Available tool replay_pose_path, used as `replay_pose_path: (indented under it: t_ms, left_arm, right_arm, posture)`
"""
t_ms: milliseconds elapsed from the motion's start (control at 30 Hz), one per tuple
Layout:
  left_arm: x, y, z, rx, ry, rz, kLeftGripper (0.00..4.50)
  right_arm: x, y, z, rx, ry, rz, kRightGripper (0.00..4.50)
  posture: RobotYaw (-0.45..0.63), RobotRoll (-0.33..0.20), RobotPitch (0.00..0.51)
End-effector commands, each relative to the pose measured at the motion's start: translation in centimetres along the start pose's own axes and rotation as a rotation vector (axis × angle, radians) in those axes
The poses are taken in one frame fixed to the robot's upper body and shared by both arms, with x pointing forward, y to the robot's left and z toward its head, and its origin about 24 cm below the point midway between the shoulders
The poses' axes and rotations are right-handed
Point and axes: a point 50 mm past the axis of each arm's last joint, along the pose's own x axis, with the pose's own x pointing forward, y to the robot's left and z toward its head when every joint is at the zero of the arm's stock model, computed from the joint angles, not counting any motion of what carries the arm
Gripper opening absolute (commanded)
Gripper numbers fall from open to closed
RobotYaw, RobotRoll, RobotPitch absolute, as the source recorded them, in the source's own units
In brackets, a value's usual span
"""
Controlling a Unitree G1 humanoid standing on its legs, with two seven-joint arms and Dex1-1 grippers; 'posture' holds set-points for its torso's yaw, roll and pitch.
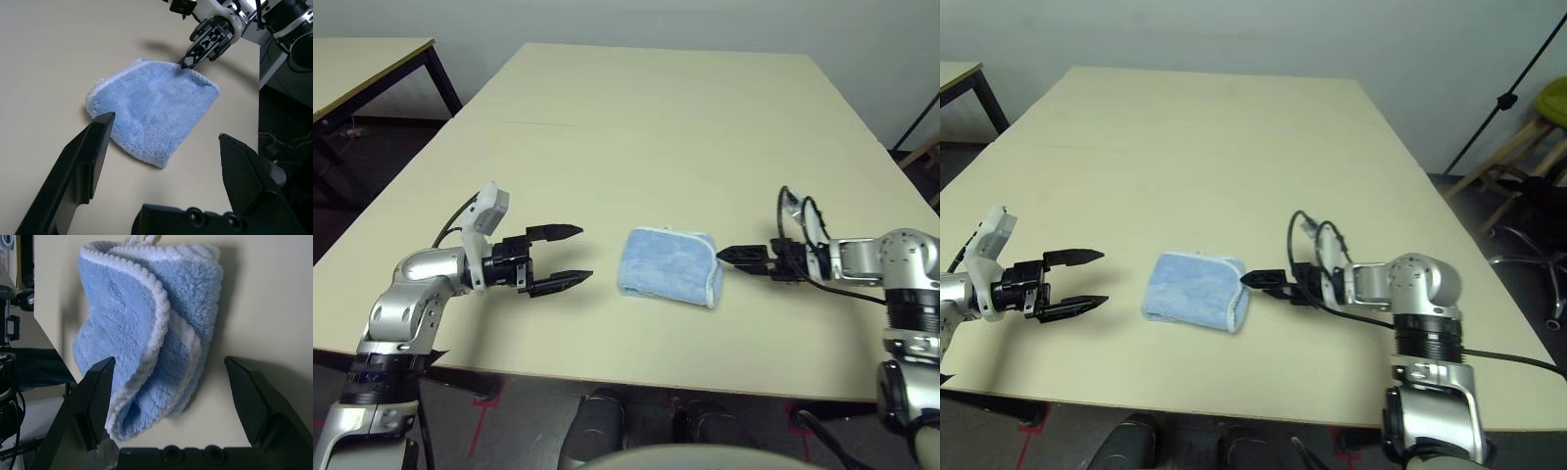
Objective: Fold the towel and set it aside.
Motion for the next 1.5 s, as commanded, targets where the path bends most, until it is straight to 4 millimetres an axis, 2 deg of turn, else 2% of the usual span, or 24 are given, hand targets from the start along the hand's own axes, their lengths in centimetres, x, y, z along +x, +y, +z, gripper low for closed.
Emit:
replay_pose_path:
  t_ms: [33,100,200,333,533,667,767,900,1033,1167,1333,1500]
  left_arm:
    - [0.4,-0.3,-0.3,-0.006,-0.003,-0.007,4.46]
    - [0.4,-0.3,-0.3,-0.008,-0.005,-0.007,4.46]
    - [0.5,-0.3,-0.5,-0.009,-0.007,-0.006,4.50]
    - [0.6,-0.3,-0.6,-0.011,-0.014,-0.002,4.50]
    - [0.6,-0.1,-1.0,-0.014,-0.011,-0.004,4.50]
    - [0.9,0.3,-1.2,-0.013,-0.014,-0.017,4.50]
    - [1.3,0.6,-1.3,-0.012,-0.015,-0.037,4.50]
    - [1.8,1.2,-1.4,-0.007,-0.015,-0.067,4.50]
    - [2.1,1.9,-1.6,0.000,-0.015,-0.080,4.50]
    - [2.1,2.4,-1.9,0.003,-0.013,-0.091,4.50]
    - [2.3,2.6,-2.2,0.005,-0.016,-0.102,4.50]
    - [2.5,2.6,-2.1,0.005,-0.021,-0.104,4.50]
  right_arm:
    - [1.7,-0.1,-0.8,0.050,0.055,-0.024,4.50]
    - [2.3,0.1,-0.9,0.060,0.058,-0.027,4.50]
    - [3.2,0.7,-0.9,0.067,0.058,0.004,3.89]
    - [3.9,1.2,-1.0,0.064,0.063,0.027,2.34]
    - [3.5,1.7,-0.3,0.069,-0.028,0.056,0.09]
    - [2.3,1.8,2.1,0.075,-0.292,0.051,0.03]
    - [0.3,1.5,4.2,0.079,-0.532,0.019,0.03]
    - [-3.7,-0.1,6.7,0.115,-0.866,-0.116,0.03]
    - [-7.5,-2.6,7.3,0.203,-1.109,-0.283,0.03]
    - [-9.7,-5.0,6.3,0.276,-1.210,-0.421,0.03]
    - [-9.6,-6.9,4.7,0.327,-1.193,-0.506,0.03]
    - [-9.4,-8.0,3.9,0.352,-1.164,-0.539,0.03]
  posture:
    - [0.16,0.000,0.068]
    - [0.16,0.000,0.068]
    - [0.17,0.000,0.068]
    - [0.17,0.000,0.067]
    - [0.16,0.000,0.067]
    - [0.14,0.000,0.068]
    - [0.09,0.000,0.071]
    - [0.06,0.000,0.071]
    - [0.04,0.000,0.070]
    - [0.02,0.000,0.066]
    - [0.01,0.000,0.067]
    - [0.01,0.000,0.071]
